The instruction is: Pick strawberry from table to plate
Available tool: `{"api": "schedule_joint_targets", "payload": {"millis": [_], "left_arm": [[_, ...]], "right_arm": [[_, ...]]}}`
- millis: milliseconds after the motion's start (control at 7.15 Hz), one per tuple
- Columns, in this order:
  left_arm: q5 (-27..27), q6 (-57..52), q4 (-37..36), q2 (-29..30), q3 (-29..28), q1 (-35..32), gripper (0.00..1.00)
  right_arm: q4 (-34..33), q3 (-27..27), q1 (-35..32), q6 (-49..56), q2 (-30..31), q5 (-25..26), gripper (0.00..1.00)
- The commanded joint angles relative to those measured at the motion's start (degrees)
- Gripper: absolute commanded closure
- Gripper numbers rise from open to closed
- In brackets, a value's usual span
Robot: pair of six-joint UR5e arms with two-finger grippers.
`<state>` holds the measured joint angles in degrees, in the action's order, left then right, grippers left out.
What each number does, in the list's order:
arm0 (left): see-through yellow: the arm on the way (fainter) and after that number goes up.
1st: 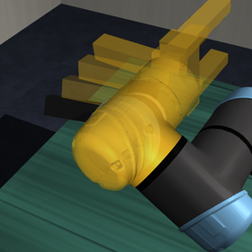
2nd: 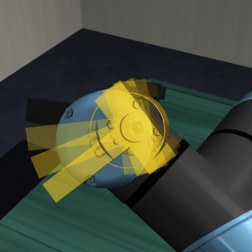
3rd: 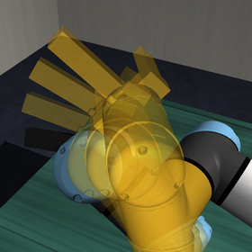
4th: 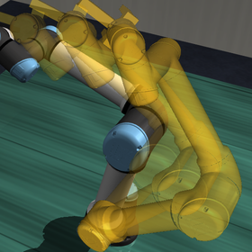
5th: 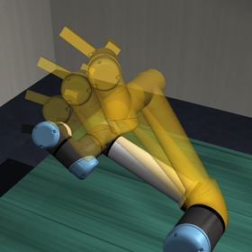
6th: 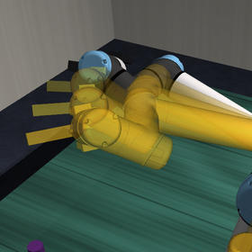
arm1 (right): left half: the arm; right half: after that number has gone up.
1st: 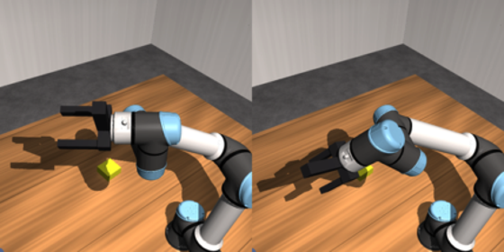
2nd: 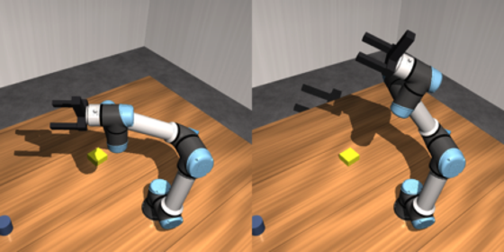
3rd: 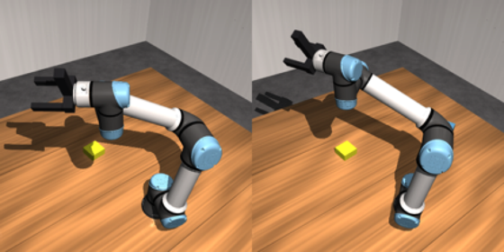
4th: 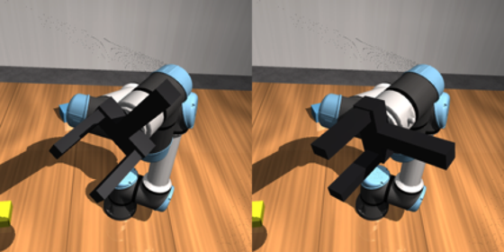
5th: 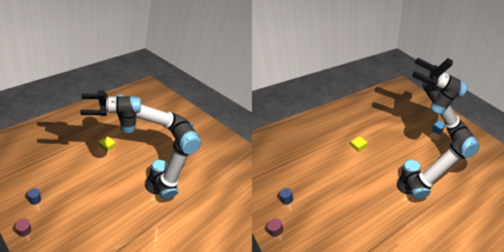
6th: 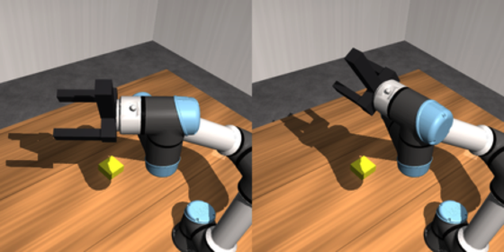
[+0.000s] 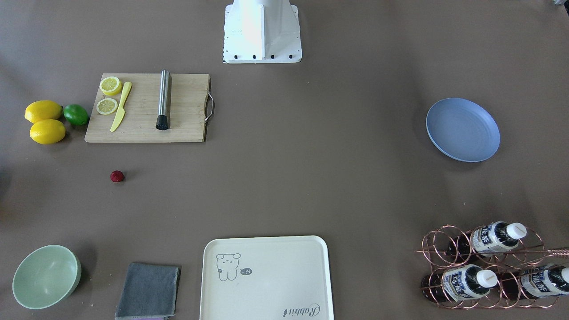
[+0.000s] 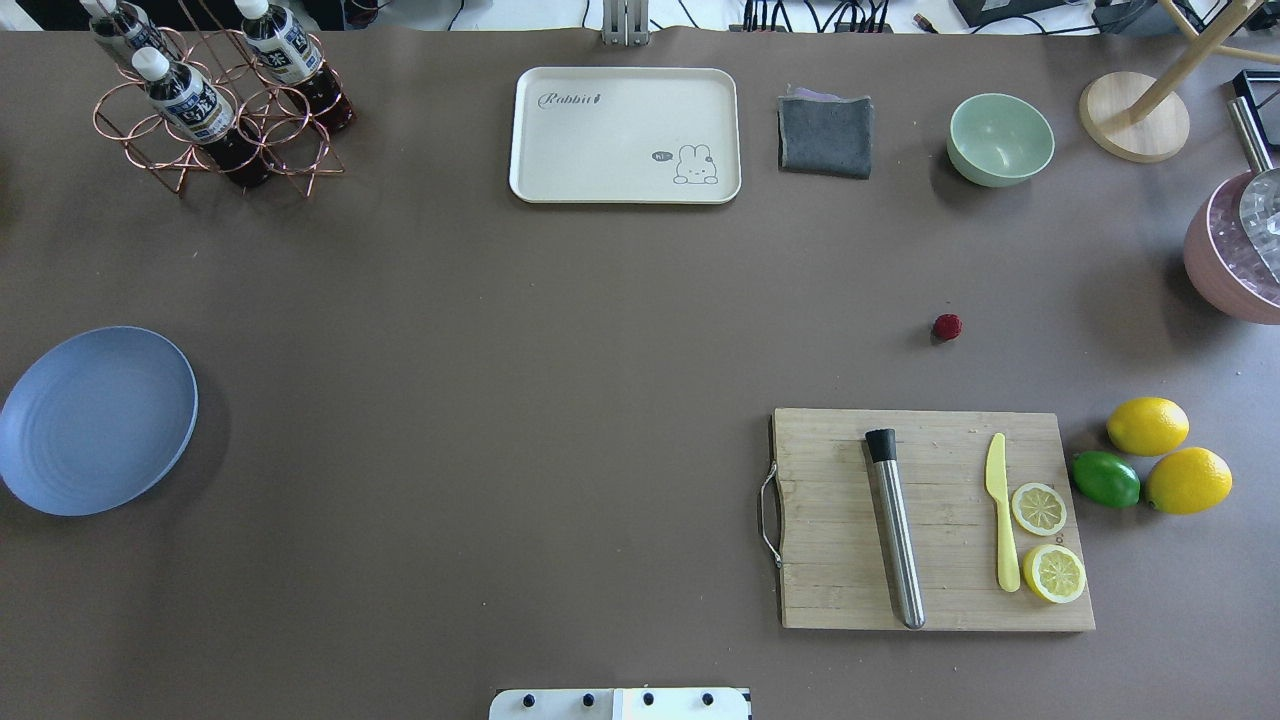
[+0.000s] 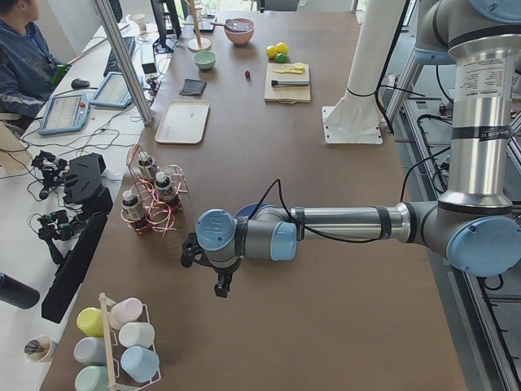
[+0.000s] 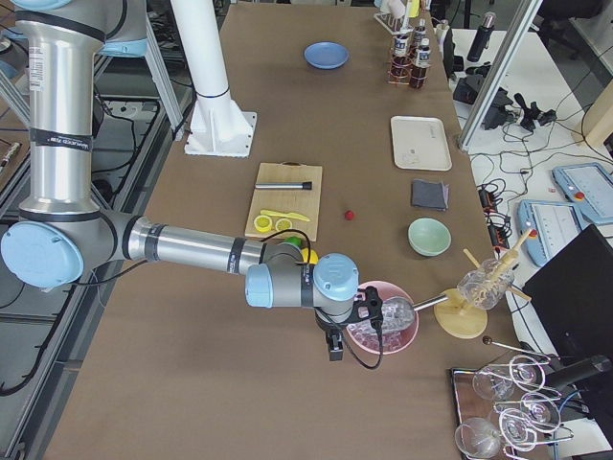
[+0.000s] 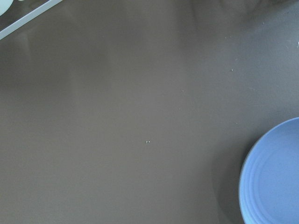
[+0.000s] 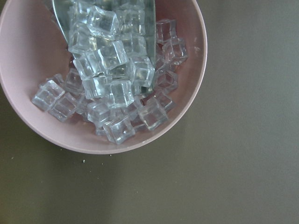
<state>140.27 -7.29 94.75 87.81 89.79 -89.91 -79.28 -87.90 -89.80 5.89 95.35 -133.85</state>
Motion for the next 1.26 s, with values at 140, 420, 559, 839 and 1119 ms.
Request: {"api": "schedule_joint_targets", "payload": {"millis": [140, 420, 559, 839, 1119], "left_arm": [[0.1, -0.1, 0.4, -0.4, 0.2, 0.0, 0.02], [0.0, -0.1, 1.0, -0.4, 0.2, 0.0, 0.02], [0.0, -0.1, 2.7, -0.4, 0.1, 0.0, 0.02], [-0.2, 0.0, 2.9, -0.4, 0.0, 0.0, 0.02], [-0.5, 0.1, 3.0, -0.4, 0.0, -0.1, 0.02]], "right_arm": [[-0.1, 0.0, 0.5, 0.0, 0.0, 0.0, 0.0], [-0.1, 0.1, 0.6, 0.0, 0.0, 0.0, 0.0], [-0.1, 0.0, 0.6, -0.1, 0.0, -0.2, 0.0], [-0.1, 0.1, 0.7, -0.1, 0.0, -0.2, 0.0], [-0.1, 0.2, 0.7, -0.1, 0.1, -0.2, 0.0]]}}
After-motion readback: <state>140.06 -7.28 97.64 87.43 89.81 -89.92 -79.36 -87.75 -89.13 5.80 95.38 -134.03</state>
